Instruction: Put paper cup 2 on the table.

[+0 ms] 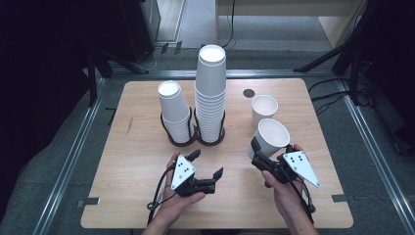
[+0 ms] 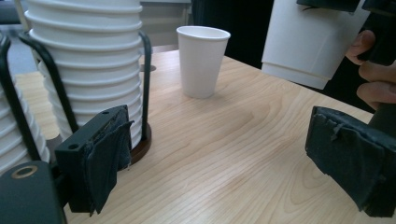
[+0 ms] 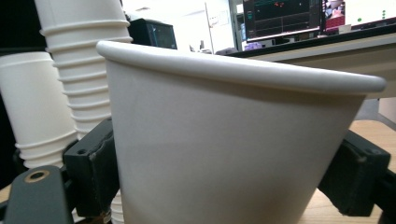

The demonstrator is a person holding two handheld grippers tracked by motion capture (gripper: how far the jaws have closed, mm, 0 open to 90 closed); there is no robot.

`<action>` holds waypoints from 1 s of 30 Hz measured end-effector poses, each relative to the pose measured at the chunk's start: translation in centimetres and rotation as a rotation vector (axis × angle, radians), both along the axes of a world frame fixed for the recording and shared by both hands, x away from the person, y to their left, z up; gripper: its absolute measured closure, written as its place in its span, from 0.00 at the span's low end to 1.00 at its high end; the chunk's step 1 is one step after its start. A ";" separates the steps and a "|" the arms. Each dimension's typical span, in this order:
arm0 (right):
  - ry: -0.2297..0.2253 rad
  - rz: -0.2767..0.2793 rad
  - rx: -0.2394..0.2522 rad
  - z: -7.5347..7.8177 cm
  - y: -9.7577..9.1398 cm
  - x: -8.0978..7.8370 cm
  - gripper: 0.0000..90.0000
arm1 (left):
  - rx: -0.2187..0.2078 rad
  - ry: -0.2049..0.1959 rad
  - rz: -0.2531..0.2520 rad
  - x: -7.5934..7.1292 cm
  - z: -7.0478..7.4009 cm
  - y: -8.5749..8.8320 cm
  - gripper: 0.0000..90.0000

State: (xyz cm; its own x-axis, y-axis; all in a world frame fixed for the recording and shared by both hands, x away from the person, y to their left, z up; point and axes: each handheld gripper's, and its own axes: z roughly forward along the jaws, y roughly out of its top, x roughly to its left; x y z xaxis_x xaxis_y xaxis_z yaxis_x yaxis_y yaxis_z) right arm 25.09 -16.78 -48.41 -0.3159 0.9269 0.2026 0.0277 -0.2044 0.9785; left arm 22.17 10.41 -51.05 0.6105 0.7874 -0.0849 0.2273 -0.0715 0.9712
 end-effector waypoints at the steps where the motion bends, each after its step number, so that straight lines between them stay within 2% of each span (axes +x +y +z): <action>1: 0.003 -0.004 -0.001 -0.1 -0.1 0.1 0.15 | 0.004 0.001 0.004 0.1 -0.1 0.1 0.08; 11: 0.001 -0.044 -0.046 -0.9 -1.1 1.5 0.15 | 0.027 0.021 0.055 0.5 -0.9 1.9 0.08; 15: -0.009 -0.067 -0.085 -1.4 -1.4 2.1 0.15 | 0.029 0.027 0.075 0.6 -1.0 2.7 0.08; 19: 0.000 -0.088 -0.094 -1.9 -1.9 2.8 0.15 | 0.031 0.042 0.111 0.6 -1.3 4.1 0.08; 22: 0.002 -0.107 -0.120 -2.3 -2.2 3.3 0.15 | 0.042 0.053 0.128 0.7 -1.4 5.0 0.08; 26: 0.012 -0.110 -0.113 -2.5 -2.5 3.7 0.15 | 0.029 0.072 0.151 0.8 -1.4 6.3 0.08; 30: -0.002 -0.106 -0.118 -2.5 -2.6 3.9 0.15 | 0.009 0.089 0.182 1.0 -1.4 7.5 0.08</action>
State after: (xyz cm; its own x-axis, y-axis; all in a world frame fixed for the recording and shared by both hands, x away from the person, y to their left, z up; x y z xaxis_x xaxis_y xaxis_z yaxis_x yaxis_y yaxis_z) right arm 29.01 -19.35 -50.91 -0.2157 0.9723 0.0901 0.0102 -0.0900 0.9959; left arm 23.17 17.93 -52.42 0.4489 0.8849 -0.1245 0.3222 -0.0303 0.9462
